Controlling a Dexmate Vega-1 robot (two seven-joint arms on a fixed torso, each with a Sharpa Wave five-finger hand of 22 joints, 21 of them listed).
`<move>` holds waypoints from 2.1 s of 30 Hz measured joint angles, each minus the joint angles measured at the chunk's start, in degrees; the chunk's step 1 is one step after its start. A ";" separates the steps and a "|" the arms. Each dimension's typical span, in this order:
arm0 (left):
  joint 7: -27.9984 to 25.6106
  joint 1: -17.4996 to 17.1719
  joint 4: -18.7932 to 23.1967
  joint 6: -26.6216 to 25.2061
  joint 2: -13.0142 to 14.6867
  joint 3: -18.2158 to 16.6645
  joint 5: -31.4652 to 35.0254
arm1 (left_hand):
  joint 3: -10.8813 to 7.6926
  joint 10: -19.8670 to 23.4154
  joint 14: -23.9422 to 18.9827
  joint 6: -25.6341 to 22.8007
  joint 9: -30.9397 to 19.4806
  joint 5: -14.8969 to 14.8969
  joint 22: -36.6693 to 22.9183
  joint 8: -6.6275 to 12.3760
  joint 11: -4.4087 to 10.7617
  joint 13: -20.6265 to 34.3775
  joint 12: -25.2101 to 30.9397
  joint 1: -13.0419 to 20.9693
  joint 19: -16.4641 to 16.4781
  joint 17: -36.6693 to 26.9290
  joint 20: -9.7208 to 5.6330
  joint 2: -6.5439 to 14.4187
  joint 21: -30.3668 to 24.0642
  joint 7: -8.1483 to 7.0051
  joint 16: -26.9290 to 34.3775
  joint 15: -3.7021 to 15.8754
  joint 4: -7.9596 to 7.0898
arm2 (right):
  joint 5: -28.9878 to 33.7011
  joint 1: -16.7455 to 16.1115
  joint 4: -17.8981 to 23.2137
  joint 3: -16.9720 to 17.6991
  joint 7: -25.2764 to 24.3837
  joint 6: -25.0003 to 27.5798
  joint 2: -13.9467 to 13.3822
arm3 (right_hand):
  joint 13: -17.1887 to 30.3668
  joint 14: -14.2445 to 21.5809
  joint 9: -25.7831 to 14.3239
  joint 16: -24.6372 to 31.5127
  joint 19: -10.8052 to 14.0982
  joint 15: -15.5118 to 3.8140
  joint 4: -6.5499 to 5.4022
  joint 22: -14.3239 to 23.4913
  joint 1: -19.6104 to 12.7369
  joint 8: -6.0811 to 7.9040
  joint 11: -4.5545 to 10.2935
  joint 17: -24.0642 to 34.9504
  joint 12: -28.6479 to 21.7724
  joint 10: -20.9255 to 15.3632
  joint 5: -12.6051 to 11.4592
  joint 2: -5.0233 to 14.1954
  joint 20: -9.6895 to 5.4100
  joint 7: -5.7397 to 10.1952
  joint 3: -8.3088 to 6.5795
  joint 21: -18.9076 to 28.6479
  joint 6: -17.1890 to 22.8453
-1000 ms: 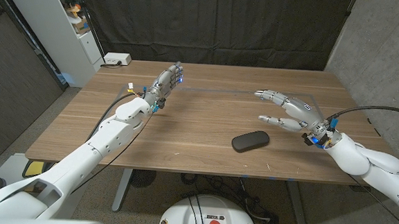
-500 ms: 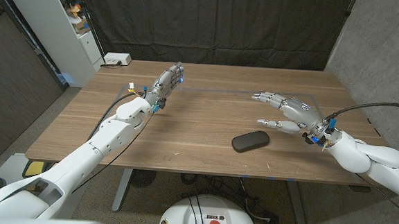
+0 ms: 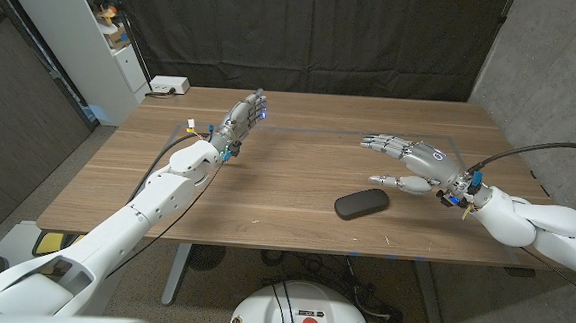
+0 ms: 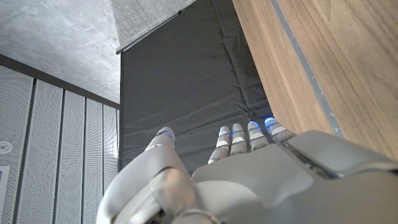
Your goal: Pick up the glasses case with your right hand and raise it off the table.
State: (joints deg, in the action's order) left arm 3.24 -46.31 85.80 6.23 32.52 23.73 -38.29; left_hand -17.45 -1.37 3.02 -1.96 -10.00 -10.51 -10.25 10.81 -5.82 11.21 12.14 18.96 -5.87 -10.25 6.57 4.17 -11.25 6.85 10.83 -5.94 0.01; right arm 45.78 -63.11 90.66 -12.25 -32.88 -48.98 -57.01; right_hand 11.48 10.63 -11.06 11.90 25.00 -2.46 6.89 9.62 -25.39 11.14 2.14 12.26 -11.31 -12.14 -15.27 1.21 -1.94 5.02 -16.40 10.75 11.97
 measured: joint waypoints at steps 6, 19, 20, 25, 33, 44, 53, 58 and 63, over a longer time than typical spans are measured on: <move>0.13 0.09 -0.06 0.09 -0.08 0.07 0.02 | 0.00 0.00 0.00 0.00 0.00 0.00 0.00 0.00 0.00 0.00 0.00 -0.25 0.00 0.00 0.00 0.25 0.00 0.00 0.00 0.00 0.00 | 0.37 0.59 0.69 -1.49 -0.67 1.53 -1.37 | 0.00 0.00 0.00 0.00 0.00 0.01 0.00 0.00 -0.01 0.00 0.00 0.00 0.00 0.00 0.00 0.01 0.00 0.00 0.00 0.00 0.00; 0.40 0.10 -0.11 0.20 -0.09 0.10 0.02 | 0.00 0.00 0.00 0.00 0.00 0.00 0.00 0.00 0.00 0.00 0.00 -0.31 -0.22 0.00 0.21 0.31 0.00 0.00 0.00 0.00 -0.01 | 0.72 1.10 2.62 -3.69 -1.12 4.76 -3.87 | 0.00 -0.31 0.00 0.01 -0.62 0.31 0.59 0.00 -1.03 0.00 -0.10 0.00 0.00 0.50 -0.22 0.05 0.20 0.01 -0.11 0.00 -0.01; 0.40 0.08 -0.11 0.20 -0.08 0.10 0.02 | 0.00 0.00 0.00 0.00 0.00 0.00 0.00 0.00 0.00 0.00 0.00 -0.31 -0.22 0.00 0.21 0.31 0.00 0.00 0.00 0.00 -0.01 | 0.73 1.10 2.62 -3.69 -1.12 5.08 -3.87 | 0.00 -0.31 0.00 0.01 -0.62 0.31 0.70 0.00 -1.14 0.00 -0.10 0.01 0.00 0.50 -0.21 -0.08 0.20 0.22 -0.22 0.00 -0.22; 0.55 -0.13 -0.11 0.31 -0.03 0.06 -0.12 | 0.00 0.00 0.00 0.00 0.00 0.00 0.00 0.00 0.00 0.00 0.00 -0.31 -0.21 0.00 0.21 0.31 0.00 0.00 0.00 0.00 -0.01 | 0.71 1.19 3.67 -4.45 -0.53 6.09 -5.02 | 0.00 -0.31 0.00 0.01 -0.61 0.31 0.79 0.00 -1.14 0.00 -0.10 0.01 0.00 1.12 -0.44 -0.08 0.19 -0.01 -0.32 0.00 -0.64; 0.63 -0.71 0.12 0.44 0.11 -0.25 -0.39 | 0.00 0.00 0.01 -0.42 0.00 0.00 0.00 0.00 0.00 0.00 0.00 -0.31 -0.21 0.00 0.21 0.31 0.00 0.20 0.00 0.00 -0.01 | 0.10 1.42 4.79 -5.29 1.01 7.57 -6.20 | 0.00 -1.01 0.00 -0.26 -1.02 0.37 1.16 0.00 -1.70 0.00 -0.09 0.01 0.33 1.55 -0.44 -0.09 0.20 0.09 -0.69 0.00 -1.35; 0.43 -1.26 1.02 0.75 0.48 -0.63 -0.70 | 0.00 0.00 0.01 -0.41 0.00 0.00 0.00 0.00 0.00 0.00 0.00 -0.30 -0.21 0.00 0.21 0.31 0.00 0.20 0.00 0.00 -0.01 | -0.23 2.34 6.01 -6.63 2.78 8.84 -7.23 | 0.00 -1.65 0.01 -0.26 -1.86 0.41 1.64 0.00 -2.82 -0.44 0.31 0.01 0.33 2.36 -0.44 -0.10 1.03 0.82 -1.17 -0.37 -2.68; 0.10 -1.42 1.44 0.74 0.60 -0.75 -0.73 | 0.24 0.00 0.01 -0.41 0.00 0.00 0.00 0.00 0.00 0.00 0.00 -0.30 -0.21 0.00 0.21 0.30 0.00 0.20 0.00 0.00 0.23 | -0.61 2.75 6.57 -7.16 4.44 9.69 -8.00 | 0.00 -2.16 0.01 -0.47 -2.46 0.93 2.05 0.00 -4.15 -0.44 0.40 -0.29 0.33 3.48 -0.44 -0.52 1.63 1.43 -1.58 -0.37 -3.29; 0.10 -1.42 1.49 0.74 0.57 -0.76 -0.73 | 0.24 0.00 0.01 -0.61 0.00 0.00 0.00 0.00 0.00 0.00 0.00 -0.30 -0.21 0.00 0.21 0.30 0.00 0.00 0.00 0.00 0.23 | -0.72 2.75 6.57 -7.16 5.29 9.92 -8.00 | 0.00 -2.25 0.01 -0.47 -2.86 1.02 2.28 0.00 -4.46 -0.44 0.51 -0.28 0.80 3.99 -0.44 -0.84 2.04 1.33 -1.81 -0.37 -4.02; -0.02 -1.41 1.49 0.75 0.41 -0.76 -0.74 | 0.24 0.00 0.01 -0.61 0.00 0.00 0.00 0.00 0.00 0.00 0.00 -0.30 -0.21 0.00 0.21 0.30 0.00 0.00 0.00 0.00 0.23 | -0.84 3.24 6.65 -7.63 6.19 9.94 -8.79 | 0.00 -2.46 0.01 -0.47 -3.08 1.23 2.52 0.00 -4.74 -0.44 0.00 -0.28 0.90 4.50 -0.44 -1.12 2.26 1.32 -1.56 -0.36 -4.44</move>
State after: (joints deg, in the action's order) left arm 3.21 -47.72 87.29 6.98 32.93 22.98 -39.03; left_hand -17.21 -1.37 3.02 -2.57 -10.00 -10.51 -10.25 10.81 -5.82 11.21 12.14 18.66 -6.08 -10.25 6.77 4.47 -11.25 6.85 10.83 -5.94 0.24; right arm 44.94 -59.87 97.32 -19.88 -26.70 -39.04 -65.81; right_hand 11.49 8.17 -11.06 11.43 21.93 -1.23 9.42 9.63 -30.12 10.70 2.14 11.98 -10.41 -7.64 -15.71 0.09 0.32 6.34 -17.96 10.38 7.52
